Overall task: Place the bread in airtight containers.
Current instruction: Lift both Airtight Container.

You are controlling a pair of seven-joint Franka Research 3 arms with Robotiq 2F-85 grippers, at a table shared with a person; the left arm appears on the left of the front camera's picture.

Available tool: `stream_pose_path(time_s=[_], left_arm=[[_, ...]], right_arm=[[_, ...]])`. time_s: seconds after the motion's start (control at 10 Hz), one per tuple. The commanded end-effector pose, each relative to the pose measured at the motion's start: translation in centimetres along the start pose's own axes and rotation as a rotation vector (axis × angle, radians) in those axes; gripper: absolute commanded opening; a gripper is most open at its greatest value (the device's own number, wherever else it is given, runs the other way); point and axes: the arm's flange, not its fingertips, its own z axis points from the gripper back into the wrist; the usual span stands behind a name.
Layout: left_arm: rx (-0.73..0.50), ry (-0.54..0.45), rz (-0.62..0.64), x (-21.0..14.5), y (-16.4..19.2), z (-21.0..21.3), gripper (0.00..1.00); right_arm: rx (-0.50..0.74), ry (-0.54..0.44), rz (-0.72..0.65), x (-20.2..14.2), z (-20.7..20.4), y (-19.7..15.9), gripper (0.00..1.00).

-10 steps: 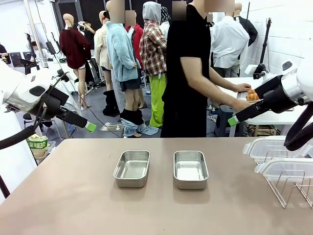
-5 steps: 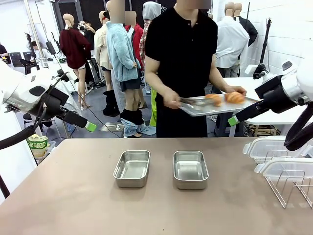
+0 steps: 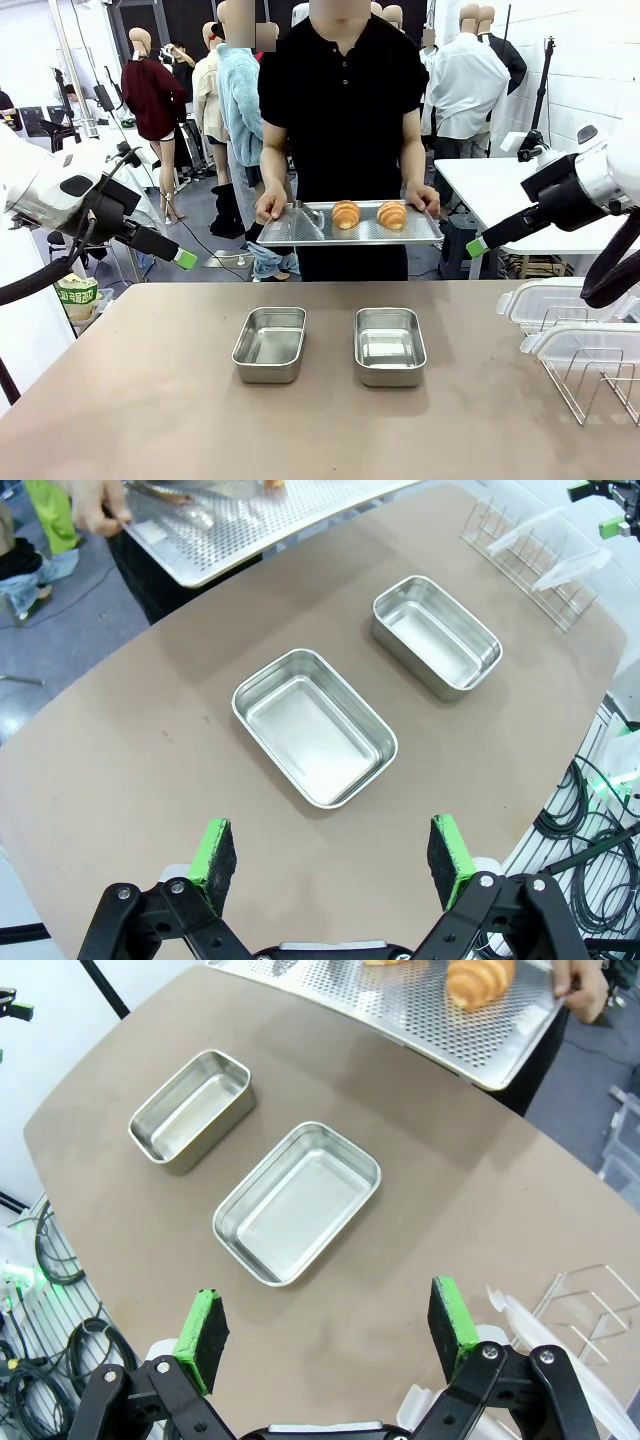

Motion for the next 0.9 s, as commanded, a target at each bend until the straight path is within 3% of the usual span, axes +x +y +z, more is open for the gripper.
stream_pose_path(time_s=[0.0,0.8], left_arm=[[-0.012,-0.001,0.004,-0.1,0.19,-0.13,1.0],[-0.012,-0.001,0.004,-0.1,0.19,-0.13,1.0]], right_arm=[[0.02,-0.002,-0.002,-0.08,-0.23,-0.06,1.0],[0.02,-0.002,-0.002,-0.08,-0.23,-0.06,1.0]])
